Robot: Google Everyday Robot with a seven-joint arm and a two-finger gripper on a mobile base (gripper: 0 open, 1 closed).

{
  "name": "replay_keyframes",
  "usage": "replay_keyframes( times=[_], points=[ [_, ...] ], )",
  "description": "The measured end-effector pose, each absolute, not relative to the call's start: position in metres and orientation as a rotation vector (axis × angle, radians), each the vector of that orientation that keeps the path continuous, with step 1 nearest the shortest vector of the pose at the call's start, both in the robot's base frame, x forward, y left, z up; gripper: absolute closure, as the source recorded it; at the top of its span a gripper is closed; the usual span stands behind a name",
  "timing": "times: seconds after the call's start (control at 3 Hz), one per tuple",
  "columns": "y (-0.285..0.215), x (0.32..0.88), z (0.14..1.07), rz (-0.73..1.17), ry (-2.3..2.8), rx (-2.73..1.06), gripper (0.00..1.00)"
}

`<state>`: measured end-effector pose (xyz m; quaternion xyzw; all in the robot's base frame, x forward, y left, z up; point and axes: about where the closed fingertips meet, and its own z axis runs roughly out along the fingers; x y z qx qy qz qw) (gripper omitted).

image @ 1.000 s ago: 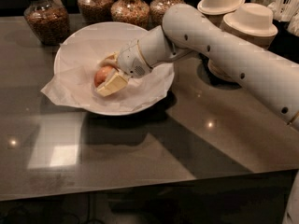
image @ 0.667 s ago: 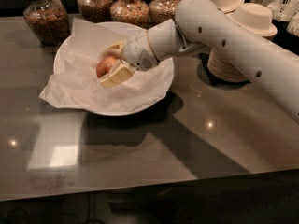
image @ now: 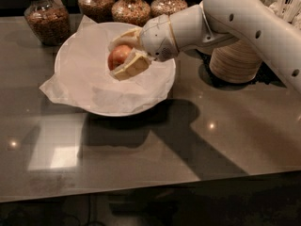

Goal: Pick apple from white bowl

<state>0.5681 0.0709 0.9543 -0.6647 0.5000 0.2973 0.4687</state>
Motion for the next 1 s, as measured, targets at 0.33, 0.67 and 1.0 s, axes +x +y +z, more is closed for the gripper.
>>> replay_keyframes(
  times=[0.33,0.67,1.0],
  points=[
    [0.057,0.555,0.971,0.752,1.200,-1.617,1.00],
    [0.039,0.516,1.016,0.794,1.097,-1.606,1.00],
    [0.038,0.514,1.017,0.795,1.094,-1.604,1.00]
  ],
)
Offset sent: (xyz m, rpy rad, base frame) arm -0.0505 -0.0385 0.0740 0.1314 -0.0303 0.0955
